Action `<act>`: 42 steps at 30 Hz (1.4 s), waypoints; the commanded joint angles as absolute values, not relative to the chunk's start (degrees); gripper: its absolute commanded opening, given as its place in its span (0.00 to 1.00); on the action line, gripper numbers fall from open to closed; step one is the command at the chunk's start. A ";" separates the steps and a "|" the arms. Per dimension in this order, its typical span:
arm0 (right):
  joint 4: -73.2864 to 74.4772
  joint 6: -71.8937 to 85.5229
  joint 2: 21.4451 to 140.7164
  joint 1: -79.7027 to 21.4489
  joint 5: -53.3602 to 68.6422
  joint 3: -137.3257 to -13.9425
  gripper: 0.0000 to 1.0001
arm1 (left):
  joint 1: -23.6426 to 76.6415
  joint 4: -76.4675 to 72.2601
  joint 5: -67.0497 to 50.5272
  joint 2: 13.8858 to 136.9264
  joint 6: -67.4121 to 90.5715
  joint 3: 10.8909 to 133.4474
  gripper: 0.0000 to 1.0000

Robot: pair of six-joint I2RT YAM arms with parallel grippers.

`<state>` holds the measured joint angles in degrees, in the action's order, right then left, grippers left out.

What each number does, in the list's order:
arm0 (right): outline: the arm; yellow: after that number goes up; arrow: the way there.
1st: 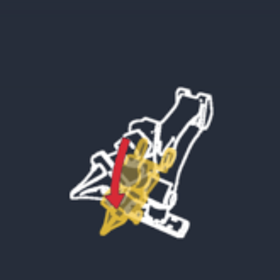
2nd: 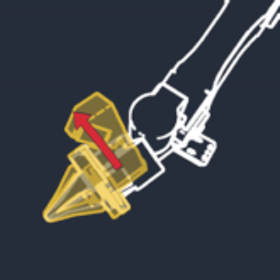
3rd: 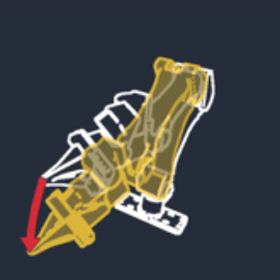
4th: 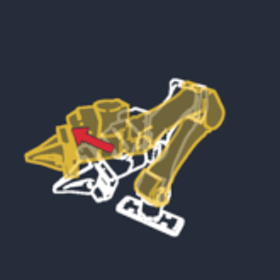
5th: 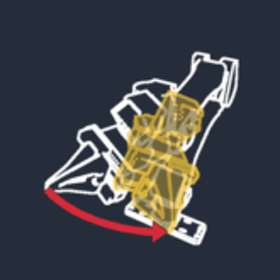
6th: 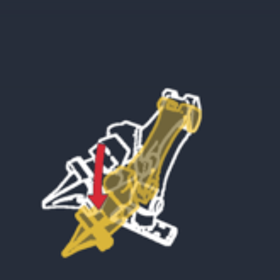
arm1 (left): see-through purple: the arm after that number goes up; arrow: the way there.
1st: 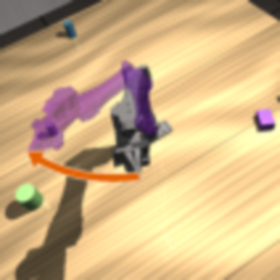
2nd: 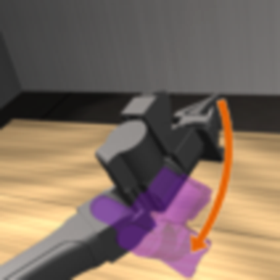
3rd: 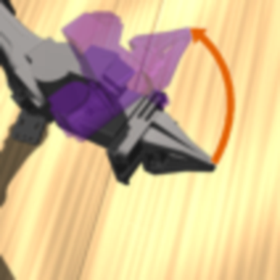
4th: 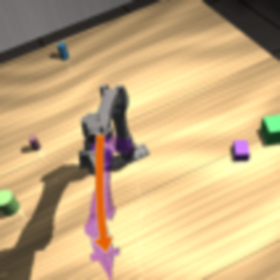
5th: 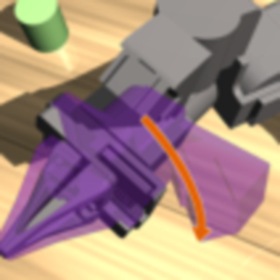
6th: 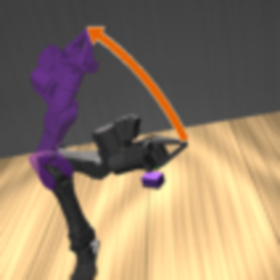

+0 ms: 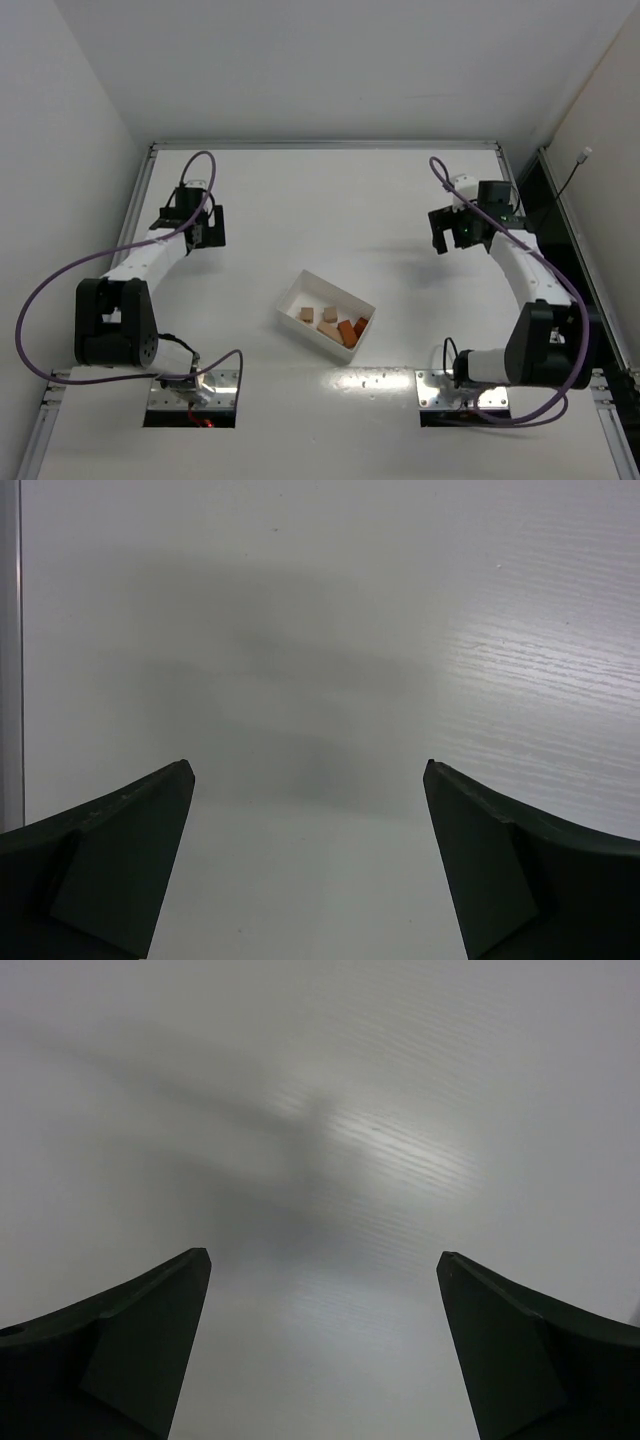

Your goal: Build the wood block tower

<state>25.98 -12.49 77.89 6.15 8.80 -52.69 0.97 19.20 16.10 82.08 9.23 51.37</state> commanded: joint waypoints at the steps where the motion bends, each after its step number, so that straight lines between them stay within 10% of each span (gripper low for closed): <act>1: 34.07 -15.99 72.96 0.90 18.54 -55.02 0.94 | 0.62 19.51 16.09 81.48 10.11 54.05 0.99; 19: 41.13 -20.03 65.65 -35.67 20.04 -54.49 0.76 | 0.09 21.09 14.33 78.76 10.28 53.09 0.99; 42: 33.32 -14.85 80.32 -45.62 18.90 -56.25 0.71 | -1.05 21.09 16.61 75.41 9.76 50.71 0.99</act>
<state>36.64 -15.99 78.50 -45.21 19.55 -55.64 -0.51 21.43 15.90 77.34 9.69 51.13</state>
